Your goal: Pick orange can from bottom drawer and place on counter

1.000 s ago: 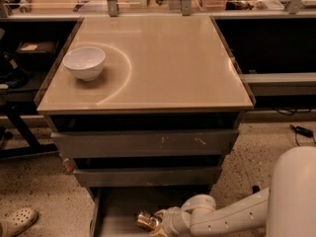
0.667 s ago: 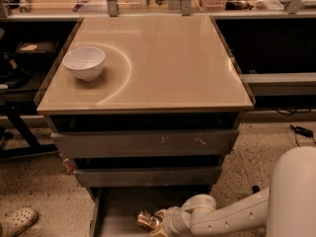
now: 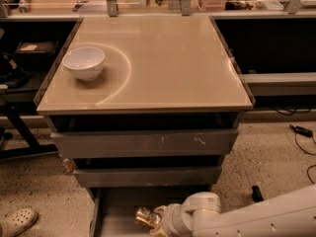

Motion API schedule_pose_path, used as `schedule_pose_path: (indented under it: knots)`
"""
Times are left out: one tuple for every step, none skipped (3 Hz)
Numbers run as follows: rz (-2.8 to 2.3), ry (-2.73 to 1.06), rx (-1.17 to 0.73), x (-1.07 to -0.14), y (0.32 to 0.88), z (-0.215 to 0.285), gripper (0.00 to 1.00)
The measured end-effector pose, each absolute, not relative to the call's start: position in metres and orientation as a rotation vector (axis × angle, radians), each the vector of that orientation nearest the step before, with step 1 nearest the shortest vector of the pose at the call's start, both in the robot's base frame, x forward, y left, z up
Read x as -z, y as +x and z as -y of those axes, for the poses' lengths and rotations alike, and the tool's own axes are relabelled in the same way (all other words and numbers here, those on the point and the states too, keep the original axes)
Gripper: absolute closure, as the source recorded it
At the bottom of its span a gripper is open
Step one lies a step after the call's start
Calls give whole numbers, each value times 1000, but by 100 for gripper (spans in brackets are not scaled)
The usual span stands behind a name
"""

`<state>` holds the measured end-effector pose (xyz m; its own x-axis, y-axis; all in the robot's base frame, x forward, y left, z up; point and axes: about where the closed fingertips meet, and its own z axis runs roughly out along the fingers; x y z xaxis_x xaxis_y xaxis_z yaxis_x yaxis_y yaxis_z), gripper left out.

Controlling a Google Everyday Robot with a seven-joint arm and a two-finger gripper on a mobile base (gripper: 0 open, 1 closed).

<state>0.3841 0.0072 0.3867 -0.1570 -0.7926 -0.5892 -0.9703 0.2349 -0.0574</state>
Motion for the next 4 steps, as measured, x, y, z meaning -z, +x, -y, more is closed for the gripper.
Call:
schedule_pose_path:
  knots:
    - [-1962, -1650, -367, -445, 375, -21, 100]
    - [-1917, -1670, -343, -463, 378, -32, 100]
    - [-1917, -1670, -343, -463, 378, -32, 100]
    - [-1866, -1655, -322, -493, 375, -28, 100]
